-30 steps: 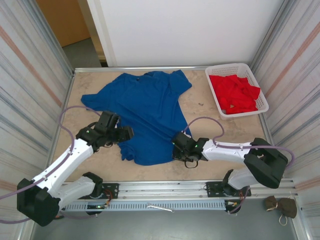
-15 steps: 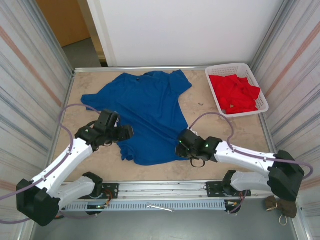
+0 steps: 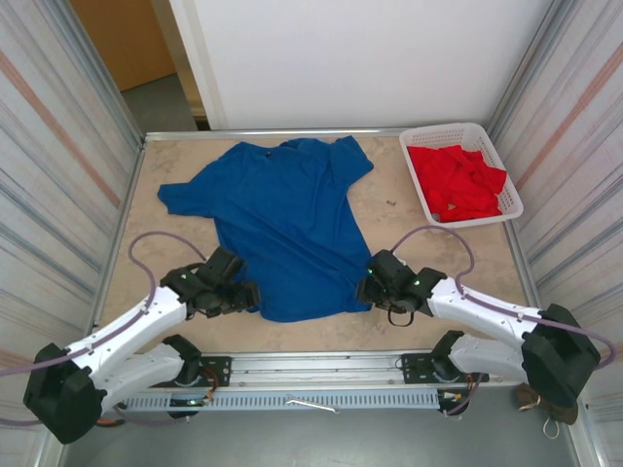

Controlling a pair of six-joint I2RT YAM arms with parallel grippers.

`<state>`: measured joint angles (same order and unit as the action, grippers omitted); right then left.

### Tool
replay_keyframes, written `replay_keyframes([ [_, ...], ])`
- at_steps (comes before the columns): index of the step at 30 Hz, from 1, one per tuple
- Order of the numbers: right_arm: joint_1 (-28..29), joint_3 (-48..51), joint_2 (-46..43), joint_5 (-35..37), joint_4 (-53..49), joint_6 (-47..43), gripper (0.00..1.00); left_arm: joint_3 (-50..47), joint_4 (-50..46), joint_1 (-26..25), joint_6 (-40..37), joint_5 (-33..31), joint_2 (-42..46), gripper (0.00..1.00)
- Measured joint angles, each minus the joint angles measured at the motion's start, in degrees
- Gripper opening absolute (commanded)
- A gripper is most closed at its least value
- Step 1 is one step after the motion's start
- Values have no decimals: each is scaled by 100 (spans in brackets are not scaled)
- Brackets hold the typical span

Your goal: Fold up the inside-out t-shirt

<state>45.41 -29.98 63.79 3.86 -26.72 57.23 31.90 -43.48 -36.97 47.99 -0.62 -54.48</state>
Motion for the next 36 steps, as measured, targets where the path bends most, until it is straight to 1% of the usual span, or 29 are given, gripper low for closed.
replay_keyframes([
  [3, -50, 0, 249, -142, 262, -96, 55, -238, 160, -46, 238, -31, -138, 72],
  [6, -55, 0, 533, -269, 481, -136, 48, -345, 420, -57, 385, -70, -319, 68],
  [7, -55, 0, 610, -295, 544, -140, 45, -365, 511, -57, 413, -81, -378, 66],
  [9, -55, 0, 761, -378, 678, -173, 30, -389, 732, -55, 485, -144, -540, 57],
  [10, -55, 0, 815, -402, 739, -190, 23, -391, 815, -55, 487, -170, -612, 47],
  [11, -55, -2, 855, -422, 789, -208, 10, -391, 909, -55, 485, -212, -697, 31],
  [12, -66, -2, 885, -448, 831, -234, 1, -389, 1005, -55, 501, -249, -793, 15],
  [13, -83, -2, 894, -472, 855, -229, 0, -389, 1069, -48, 498, -269, -872, 3],
  [14, -120, -2, 894, -501, 866, -232, 0, -387, 1108, -28, 481, -297, -933, 0],
  [17, -313, 0, 782, -535, 833, -267, 0, -339, 1047, 33, 435, -396, -920, 0],
  [19, -505, 15, 549, -553, 776, -284, 0, -286, 927, 79, 435, -466, -710, 0],
  [24, -1086, 162, -337, -592, 535, -391, 0, -282, 472, 297, 498, -505, 481, 0],
  [26, -1272, 232, -564, -675, 459, -411, 0, -350, 358, 387, 597, -498, 949, 0],
  [29, -1436, 341, -651, -778, 380, -437, 0, -568, 138, 470, 776, -444, 1497, 0],
  [30, -1447, 380, -649, -817, 365, -446, 0, -643, 48, 479, 844, -422, 1641, 3],
  [32, -1451, 455, -651, -892, 326, -487, 0, -734, -181, 476, 964, -363, 1921, 39],
  [33, -1453, 487, -651, -894, 319, -505, 12, -741, -289, 479, 1016, -369, 2009, 48],
  [34, -1471, 518, -651, -885, 286, -525, 27, -743, -400, 483, 1064, -380, 2114, 54],
  [35, -1480, 542, -651, -883, 256, -533, 36, -743, -485, 496, 1102, -380, 2212, 60],
  [36, -1480, 560, -656, -874, 223, -533, 41, -741, -562, 505, 1141, -391, 2297, 63],
])
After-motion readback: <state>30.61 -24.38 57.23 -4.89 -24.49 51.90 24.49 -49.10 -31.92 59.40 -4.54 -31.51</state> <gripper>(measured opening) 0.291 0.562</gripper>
